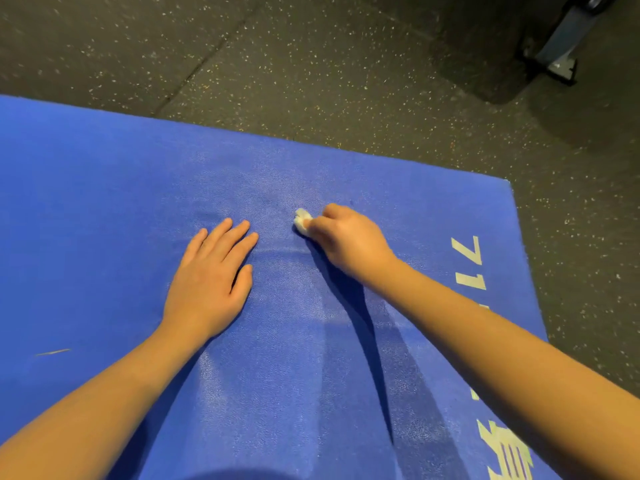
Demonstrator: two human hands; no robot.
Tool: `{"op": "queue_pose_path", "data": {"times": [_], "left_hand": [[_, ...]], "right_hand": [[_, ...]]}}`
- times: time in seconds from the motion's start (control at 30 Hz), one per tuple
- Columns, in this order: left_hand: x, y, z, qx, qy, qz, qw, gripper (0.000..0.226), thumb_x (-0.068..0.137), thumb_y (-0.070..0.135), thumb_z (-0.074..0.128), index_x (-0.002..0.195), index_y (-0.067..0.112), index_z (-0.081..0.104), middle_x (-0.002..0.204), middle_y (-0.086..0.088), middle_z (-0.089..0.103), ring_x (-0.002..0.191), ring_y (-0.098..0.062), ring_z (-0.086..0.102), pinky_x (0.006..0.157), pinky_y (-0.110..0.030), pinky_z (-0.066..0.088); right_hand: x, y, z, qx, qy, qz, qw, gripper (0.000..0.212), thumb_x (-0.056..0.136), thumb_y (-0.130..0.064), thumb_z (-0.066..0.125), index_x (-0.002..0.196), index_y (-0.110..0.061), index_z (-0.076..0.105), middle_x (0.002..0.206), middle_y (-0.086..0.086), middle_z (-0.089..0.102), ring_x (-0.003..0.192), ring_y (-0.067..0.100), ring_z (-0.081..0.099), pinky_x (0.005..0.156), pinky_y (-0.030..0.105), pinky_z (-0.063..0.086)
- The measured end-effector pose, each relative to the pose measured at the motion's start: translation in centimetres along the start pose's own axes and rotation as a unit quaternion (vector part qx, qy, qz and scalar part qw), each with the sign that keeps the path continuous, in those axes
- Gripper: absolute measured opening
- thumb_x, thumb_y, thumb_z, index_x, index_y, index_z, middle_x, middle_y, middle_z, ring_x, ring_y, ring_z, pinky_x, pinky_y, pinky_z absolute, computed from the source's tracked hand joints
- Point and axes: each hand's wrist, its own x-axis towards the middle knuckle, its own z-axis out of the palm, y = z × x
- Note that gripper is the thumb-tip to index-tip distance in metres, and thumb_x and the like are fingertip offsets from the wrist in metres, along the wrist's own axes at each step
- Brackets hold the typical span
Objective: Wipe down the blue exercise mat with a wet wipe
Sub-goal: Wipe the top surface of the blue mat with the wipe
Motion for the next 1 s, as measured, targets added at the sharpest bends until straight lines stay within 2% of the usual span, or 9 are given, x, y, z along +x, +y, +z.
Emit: {"op": "queue_pose_path", "data": {"times": [0.07,0.17,0.23,0.33,0.43,0.57,0.73,0.9,1.0], "left_hand": [[0.0,0.0,0.0,0.000,-0.003,-0.001,1.000,0.050,0.094,0.031,0.033,0.135,0.011,0.053,0.145,-0.004,0.047,0.140,-0.024,0.033,0.118,-0.035,0.009],[0.0,-0.1,0.1,0.003,-0.004,-0.002,1.000,0.051,0.093,0.032,0.033,0.135,0.011,0.053,0.145,-0.004,0.046,0.140,-0.024,0.033,0.118,-0.036,0.009],[0.0,0.0,0.1,0.007,-0.006,-0.002,1.000,0.051,0.093,0.032,0.033,0.135,0.011,0.053,0.145,-0.004,0.047,0.140,-0.024,0.033,0.117,-0.037,0.010],[0.0,0.1,-0.1,0.009,-0.006,-0.003,1.000,0.052,0.093,0.033,0.032,0.135,0.011,0.053,0.145,-0.004,0.046,0.140,-0.024,0.032,0.117,-0.037,0.011],[0.0,0.1,-0.1,0.008,-0.006,-0.004,1.000,0.052,0.093,0.033,0.031,0.135,0.011,0.053,0.145,-0.004,0.046,0.140,-0.024,0.033,0.117,-0.039,0.012],[0.0,0.2,-0.1,0.015,-0.009,-0.007,1.000,0.053,0.093,0.033,0.030,0.135,0.011,0.053,0.146,-0.004,0.046,0.140,-0.025,0.033,0.117,-0.041,0.014],[0.1,0.3,-0.1,0.043,-0.016,-0.006,0.999,0.054,0.093,0.033,0.029,0.135,0.008,0.053,0.144,-0.008,0.047,0.137,-0.029,0.036,0.114,-0.044,0.015],[0.0,1.0,-0.1,0.074,-0.037,-0.024,0.996,0.056,0.093,0.031,0.026,0.134,0.005,0.052,0.143,-0.013,0.048,0.135,-0.034,0.039,0.109,-0.054,0.023],[-2.2,2.4,-0.3,0.061,-0.037,-0.053,0.996,0.057,0.092,0.034,0.028,0.132,0.003,0.053,0.142,-0.014,0.048,0.134,-0.033,0.039,0.108,-0.055,0.022]], "right_hand": [[0.6,1.5,-0.4,-0.044,0.038,0.070,0.996,0.019,0.100,-0.028,0.050,0.104,-0.016,0.065,0.074,0.008,0.037,0.063,0.030,0.042,0.052,0.032,0.027],[0.4,0.6,0.4,-0.001,0.102,0.199,0.975,0.014,0.096,-0.013,0.052,0.099,-0.008,0.064,0.074,0.010,0.036,0.062,0.033,0.039,0.053,0.035,0.026],[-0.9,-1.5,1.2,0.041,0.054,0.146,0.987,0.012,0.093,-0.010,0.055,0.097,-0.005,0.065,0.076,0.013,0.041,0.066,0.036,0.048,0.052,0.037,0.032],[-2.7,-2.4,0.1,0.082,-0.047,0.036,0.995,0.019,0.096,-0.025,0.056,0.099,-0.009,0.067,0.083,0.015,0.052,0.072,0.036,0.053,0.055,0.037,0.040],[-2.3,-0.4,-1.0,0.050,-0.038,0.089,0.994,0.029,0.098,-0.036,0.052,0.097,-0.011,0.067,0.089,0.013,0.057,0.081,0.035,0.055,0.061,0.036,0.040],[-3.1,-0.9,-0.2,0.031,0.011,0.212,0.977,0.020,0.097,-0.020,0.050,0.101,-0.005,0.063,0.096,0.019,0.057,0.086,0.039,0.055,0.063,0.039,0.038],[-6.0,-3.7,-0.6,0.071,-0.106,0.053,0.990,0.023,0.098,-0.030,0.051,0.100,-0.011,0.064,0.087,0.012,0.055,0.078,0.037,0.056,0.060,0.038,0.043],[-6.1,-1.0,-0.7,-0.007,-0.005,0.217,0.976,0.023,0.099,-0.025,0.047,0.105,-0.008,0.062,0.096,0.015,0.057,0.086,0.037,0.055,0.061,0.034,0.033],[-8.5,-4.2,0.1,0.067,-0.071,0.109,0.989,0.020,0.098,-0.022,0.050,0.099,-0.007,0.062,0.092,0.015,0.056,0.083,0.038,0.056,0.060,0.037,0.037]]}}
